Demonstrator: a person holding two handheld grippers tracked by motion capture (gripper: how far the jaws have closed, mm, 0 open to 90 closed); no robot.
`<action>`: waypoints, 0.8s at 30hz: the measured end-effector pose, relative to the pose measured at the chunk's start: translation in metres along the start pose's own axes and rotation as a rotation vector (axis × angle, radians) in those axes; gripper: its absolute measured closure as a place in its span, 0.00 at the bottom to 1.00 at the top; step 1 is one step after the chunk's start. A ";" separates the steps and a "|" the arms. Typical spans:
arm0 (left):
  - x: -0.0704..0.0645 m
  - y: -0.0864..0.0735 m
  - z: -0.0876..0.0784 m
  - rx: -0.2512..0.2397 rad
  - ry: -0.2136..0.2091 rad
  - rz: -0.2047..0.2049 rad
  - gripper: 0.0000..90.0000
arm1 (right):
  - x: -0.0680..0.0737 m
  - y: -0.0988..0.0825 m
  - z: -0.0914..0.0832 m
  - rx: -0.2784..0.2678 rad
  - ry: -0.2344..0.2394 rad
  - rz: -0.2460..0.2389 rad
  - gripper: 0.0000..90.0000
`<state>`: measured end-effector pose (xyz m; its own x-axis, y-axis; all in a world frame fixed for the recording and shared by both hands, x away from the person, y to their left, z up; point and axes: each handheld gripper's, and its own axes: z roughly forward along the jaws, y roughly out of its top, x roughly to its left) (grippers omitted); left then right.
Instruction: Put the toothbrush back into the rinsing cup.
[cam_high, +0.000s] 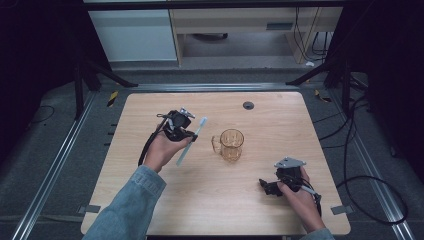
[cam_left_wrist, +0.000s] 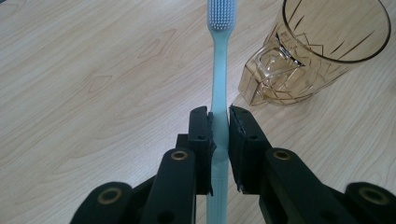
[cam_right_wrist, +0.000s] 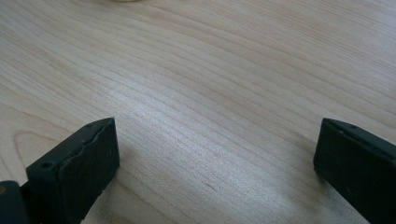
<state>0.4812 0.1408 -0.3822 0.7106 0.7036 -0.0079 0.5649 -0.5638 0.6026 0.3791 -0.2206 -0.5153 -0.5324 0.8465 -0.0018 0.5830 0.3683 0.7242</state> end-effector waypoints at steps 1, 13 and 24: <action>0.000 0.000 0.000 -0.006 -0.001 -0.004 0.88 | 0.000 0.000 0.000 0.000 0.000 0.000 0.01; -0.011 0.012 0.002 -0.070 0.010 -0.011 0.88 | 0.000 0.000 0.000 0.001 -0.001 0.000 0.01; -0.017 0.023 -0.008 -0.130 0.048 -0.001 0.88 | 0.001 0.000 0.000 -0.002 -0.001 -0.005 0.01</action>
<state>0.4785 0.1189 -0.3617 0.6871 0.7260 0.0278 0.5042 -0.5041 0.7012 0.3786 -0.2203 -0.5152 -0.5350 0.8449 -0.0063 0.5790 0.3720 0.7255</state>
